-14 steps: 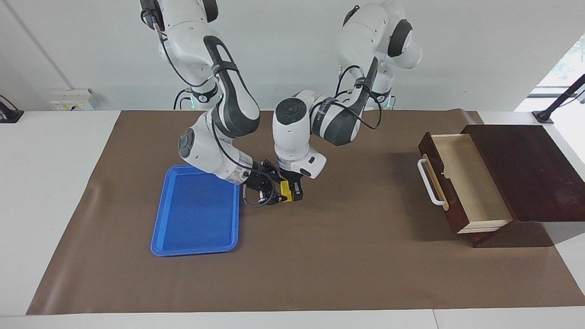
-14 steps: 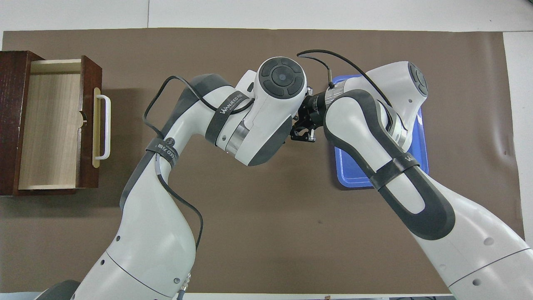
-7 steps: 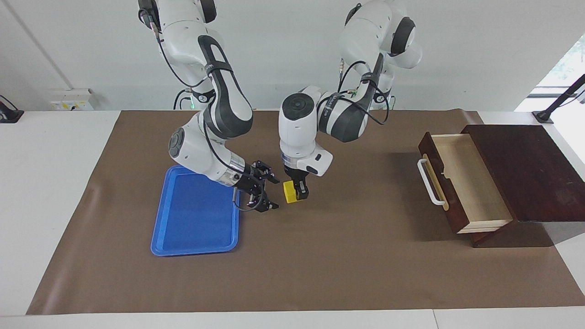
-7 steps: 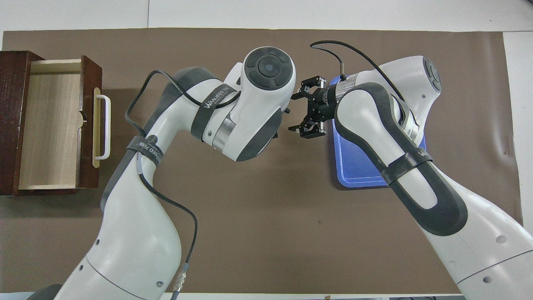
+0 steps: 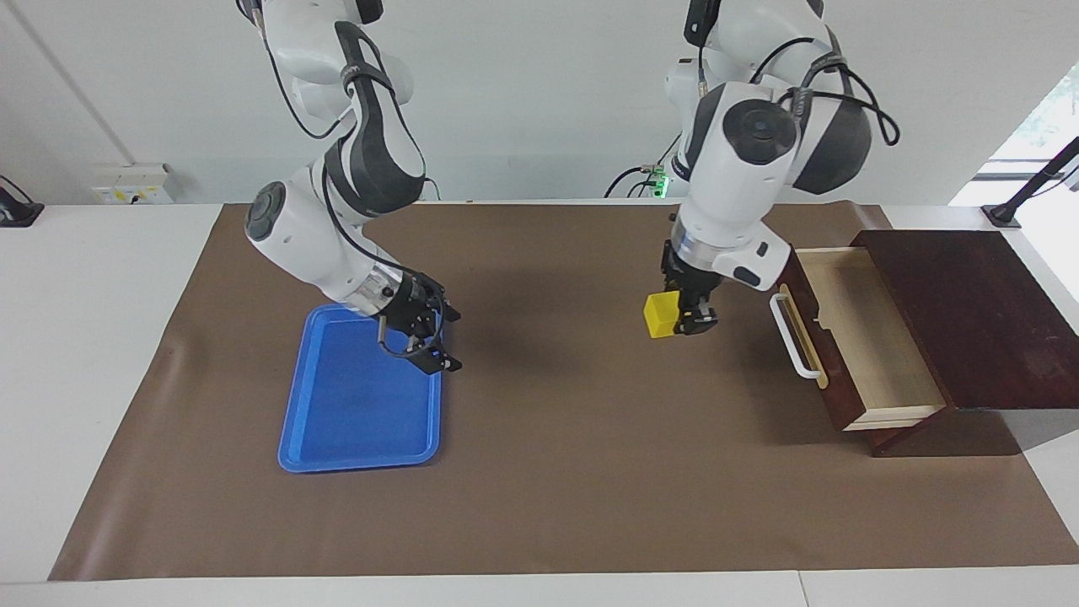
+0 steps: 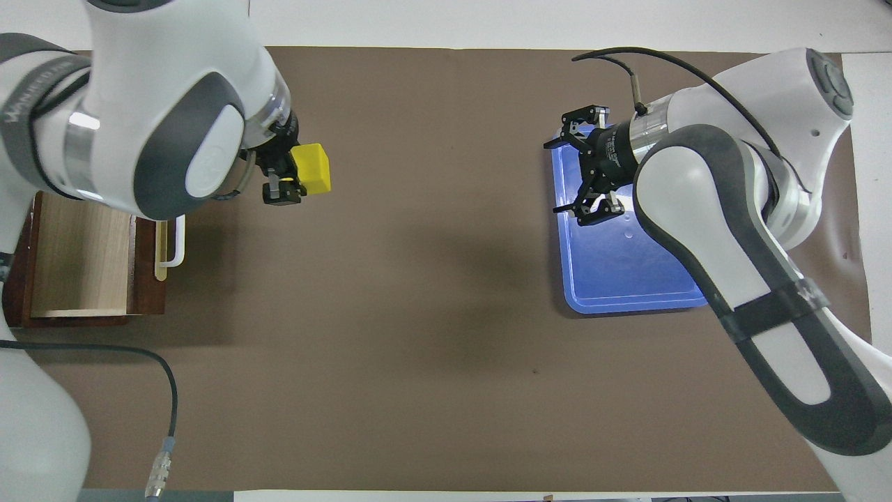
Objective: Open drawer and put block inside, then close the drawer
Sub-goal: 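Lower the cube into the drawer with the left gripper while the right gripper retracts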
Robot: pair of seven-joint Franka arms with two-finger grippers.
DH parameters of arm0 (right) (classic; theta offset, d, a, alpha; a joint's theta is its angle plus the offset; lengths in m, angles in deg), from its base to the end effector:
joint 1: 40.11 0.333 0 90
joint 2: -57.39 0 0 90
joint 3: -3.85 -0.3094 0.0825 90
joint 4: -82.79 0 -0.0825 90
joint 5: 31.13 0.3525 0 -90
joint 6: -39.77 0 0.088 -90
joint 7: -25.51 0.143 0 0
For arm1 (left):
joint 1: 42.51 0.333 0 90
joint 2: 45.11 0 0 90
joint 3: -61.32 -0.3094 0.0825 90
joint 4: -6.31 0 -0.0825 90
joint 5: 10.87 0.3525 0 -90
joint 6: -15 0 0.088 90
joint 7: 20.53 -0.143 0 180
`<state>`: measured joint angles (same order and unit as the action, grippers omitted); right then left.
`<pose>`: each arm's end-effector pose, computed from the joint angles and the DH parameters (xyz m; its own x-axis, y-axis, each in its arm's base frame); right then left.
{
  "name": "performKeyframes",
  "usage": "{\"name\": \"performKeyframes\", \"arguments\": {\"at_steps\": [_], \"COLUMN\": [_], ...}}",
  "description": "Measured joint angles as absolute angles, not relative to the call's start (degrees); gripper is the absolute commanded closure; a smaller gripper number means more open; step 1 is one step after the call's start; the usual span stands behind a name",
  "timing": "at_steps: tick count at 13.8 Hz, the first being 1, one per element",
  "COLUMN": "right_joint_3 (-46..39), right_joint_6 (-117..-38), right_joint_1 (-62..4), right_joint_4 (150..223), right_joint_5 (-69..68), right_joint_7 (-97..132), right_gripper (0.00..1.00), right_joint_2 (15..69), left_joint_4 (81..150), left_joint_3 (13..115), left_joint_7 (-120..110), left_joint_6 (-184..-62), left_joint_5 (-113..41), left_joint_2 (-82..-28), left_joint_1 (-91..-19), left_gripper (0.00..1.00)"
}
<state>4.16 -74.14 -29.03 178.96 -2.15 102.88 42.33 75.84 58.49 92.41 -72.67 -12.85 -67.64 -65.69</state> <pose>0.5979 0.1609 0.4319 0.2103 -0.8733 -0.4396 -0.9776 -0.1859 -0.0982 0.5838 -0.2280 0.5079 -0.0415 0.9990 0.0153 0.9962 0.0425 -0.0762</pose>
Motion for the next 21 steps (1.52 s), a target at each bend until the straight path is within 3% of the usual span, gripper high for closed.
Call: {"name": "performKeyframes", "arguments": {"at_steps": [5,8,14,18,21], "right_joint_3": [4.36,4.42,4.46,4.46,4.44], "right_joint_6": [-63.84,-60.38,-52.36,-52.13,-51.36], "right_joint_1": [-33.16,-35.05,-35.43,-36.82,-36.88], "right_joint_4": [178.92,178.94,179.26,179.50,179.69], "right_joint_5": [-18.50,-26.37,-32.61,-32.64,-32.64], "right_joint_7": [78.41,62.46,38.51,34.20,33.98], "right_gripper": [0.00,0.00,0.00,0.00,0.00], "right_joint_2": [49.82,53.34,58.02,58.45,58.45], "left_joint_4": [78.35,83.80,97.80,102.75,111.23], "left_joint_3": [58.28,58.30,58.40,58.32,58.31], "left_joint_7": [73.05,61.79,55.18,53.12,52.47], "left_joint_6": [-73.06,-79.41,-89.83,-92.51,-97.64], "left_joint_5": [-12.99,-13.12,-13.20,-13.25,-13.25], "left_joint_2": [-66.12,-64.80,-59.52,-57.39,-54.51], "left_joint_1": [-50.68,-44.64,-41.97,-41.16,-39.80], "left_gripper": [1.00,1.00,1.00,1.00,1.00]}}
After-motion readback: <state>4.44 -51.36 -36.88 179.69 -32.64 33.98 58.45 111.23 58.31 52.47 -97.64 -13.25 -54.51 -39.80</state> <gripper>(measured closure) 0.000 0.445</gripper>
